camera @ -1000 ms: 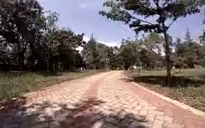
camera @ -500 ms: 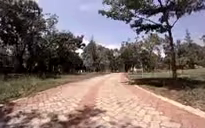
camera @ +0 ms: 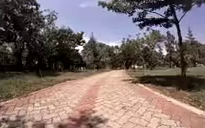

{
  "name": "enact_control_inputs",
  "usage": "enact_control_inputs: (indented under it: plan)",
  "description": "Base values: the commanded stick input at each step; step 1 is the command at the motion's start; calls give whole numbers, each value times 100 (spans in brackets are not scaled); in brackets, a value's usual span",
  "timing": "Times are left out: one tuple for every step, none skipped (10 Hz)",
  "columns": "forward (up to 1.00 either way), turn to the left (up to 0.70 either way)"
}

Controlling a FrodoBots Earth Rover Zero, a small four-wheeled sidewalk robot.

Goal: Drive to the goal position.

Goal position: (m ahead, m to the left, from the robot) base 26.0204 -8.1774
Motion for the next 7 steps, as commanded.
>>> enact_control_inputs:
  plan:
    - [70,0]
    - [70,0]
    - [70,0]
    - [70,0]
    - [70,0]
    - [70,0]
    - [70,0]
